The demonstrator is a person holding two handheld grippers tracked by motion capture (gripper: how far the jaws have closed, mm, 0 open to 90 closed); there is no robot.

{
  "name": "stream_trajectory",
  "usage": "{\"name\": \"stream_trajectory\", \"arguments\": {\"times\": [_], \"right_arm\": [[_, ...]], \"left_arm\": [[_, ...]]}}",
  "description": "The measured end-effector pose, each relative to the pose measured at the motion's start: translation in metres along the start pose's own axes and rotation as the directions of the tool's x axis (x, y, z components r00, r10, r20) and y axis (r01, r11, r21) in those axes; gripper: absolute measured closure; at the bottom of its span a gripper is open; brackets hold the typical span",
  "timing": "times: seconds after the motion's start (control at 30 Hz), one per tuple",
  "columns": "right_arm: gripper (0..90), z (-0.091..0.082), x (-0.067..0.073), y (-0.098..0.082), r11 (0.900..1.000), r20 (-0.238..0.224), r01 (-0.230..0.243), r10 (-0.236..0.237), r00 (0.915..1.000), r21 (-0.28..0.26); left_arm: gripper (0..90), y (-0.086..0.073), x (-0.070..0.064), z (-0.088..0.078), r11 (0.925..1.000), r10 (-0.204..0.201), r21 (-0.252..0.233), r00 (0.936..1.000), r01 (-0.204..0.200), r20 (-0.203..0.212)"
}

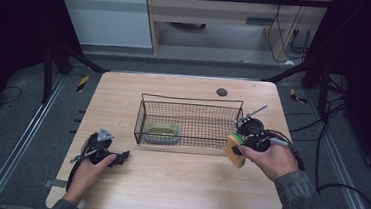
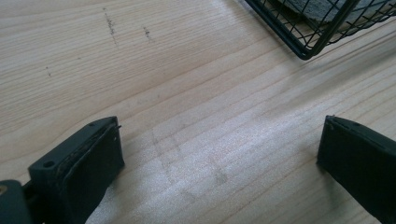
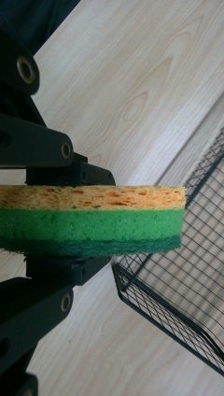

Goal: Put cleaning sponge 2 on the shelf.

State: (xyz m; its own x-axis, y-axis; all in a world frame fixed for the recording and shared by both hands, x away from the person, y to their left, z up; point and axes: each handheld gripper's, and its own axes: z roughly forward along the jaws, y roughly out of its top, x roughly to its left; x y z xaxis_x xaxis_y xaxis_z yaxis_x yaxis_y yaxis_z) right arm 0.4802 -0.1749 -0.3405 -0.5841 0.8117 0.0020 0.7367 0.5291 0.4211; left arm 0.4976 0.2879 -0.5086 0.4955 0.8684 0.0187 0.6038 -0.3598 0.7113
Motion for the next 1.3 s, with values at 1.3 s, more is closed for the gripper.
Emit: {"name": "stream_trajectory", "arguments": {"times": [1.3], "right_arm": [[64.8, -0.013, -0.030, 0.075, 0.975, 0.104, -0.124, 0.144, 0.9840, -0.185]], "left_arm": [[0.0, 0.000, 0.000, 0.000, 1.0000, -0.001, -0.003, 1.0000, 0.001, -0.002]]}}
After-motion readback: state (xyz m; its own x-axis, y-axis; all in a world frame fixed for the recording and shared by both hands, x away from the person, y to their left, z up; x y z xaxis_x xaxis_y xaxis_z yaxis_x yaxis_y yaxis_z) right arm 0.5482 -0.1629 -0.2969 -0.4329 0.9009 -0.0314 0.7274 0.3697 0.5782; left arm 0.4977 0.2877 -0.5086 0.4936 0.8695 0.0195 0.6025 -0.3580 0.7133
